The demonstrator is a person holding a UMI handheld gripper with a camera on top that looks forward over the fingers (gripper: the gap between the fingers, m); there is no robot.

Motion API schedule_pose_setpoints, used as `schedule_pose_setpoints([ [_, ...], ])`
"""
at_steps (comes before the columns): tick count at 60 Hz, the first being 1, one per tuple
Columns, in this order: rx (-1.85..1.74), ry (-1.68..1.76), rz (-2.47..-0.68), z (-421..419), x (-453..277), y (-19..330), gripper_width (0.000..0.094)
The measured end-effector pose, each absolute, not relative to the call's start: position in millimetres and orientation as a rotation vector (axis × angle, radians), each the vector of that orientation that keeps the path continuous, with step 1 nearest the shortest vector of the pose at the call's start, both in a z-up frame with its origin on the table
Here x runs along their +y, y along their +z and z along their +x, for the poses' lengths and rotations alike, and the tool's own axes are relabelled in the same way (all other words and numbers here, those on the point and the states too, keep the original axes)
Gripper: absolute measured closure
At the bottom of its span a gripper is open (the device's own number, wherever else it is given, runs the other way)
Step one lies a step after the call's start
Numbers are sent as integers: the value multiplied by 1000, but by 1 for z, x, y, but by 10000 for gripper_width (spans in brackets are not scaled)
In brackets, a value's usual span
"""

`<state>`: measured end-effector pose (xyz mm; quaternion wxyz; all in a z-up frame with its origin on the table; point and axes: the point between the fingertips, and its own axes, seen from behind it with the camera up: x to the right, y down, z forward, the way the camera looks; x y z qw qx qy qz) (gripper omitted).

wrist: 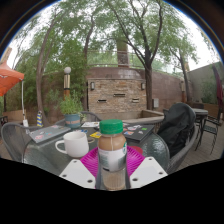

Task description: Pour water

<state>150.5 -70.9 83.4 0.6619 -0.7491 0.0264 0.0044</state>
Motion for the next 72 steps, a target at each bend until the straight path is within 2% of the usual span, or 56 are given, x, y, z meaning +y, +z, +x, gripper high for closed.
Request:
schedule_pose_setpoints([
  [3,17,-19,-1708,149,-67,87,638],
  [10,-131,-188,-1711,156,-44,109,639],
  [20,-582,-708,-1602,146,19,146,640],
  [24,-843,-941,-1512,133,41,152,640],
  [30,-1243,-1299,-1262,113,61,160,642],
  [41,-1639,-1585,-945,98,75,164,641],
  [42,-1620,-1635,-908,95,73,157,641],
  [45,-1714,-1651,-833,92,75,168,642],
  [47,-1701,-1707,-800,91,70,164,642],
  [59,-1766,-1681,-785,95,68,166,640],
  [65,-1732,-1639,-805,94,71,167,640],
  [72,-1476,-1484,-944,95,72,204,640],
])
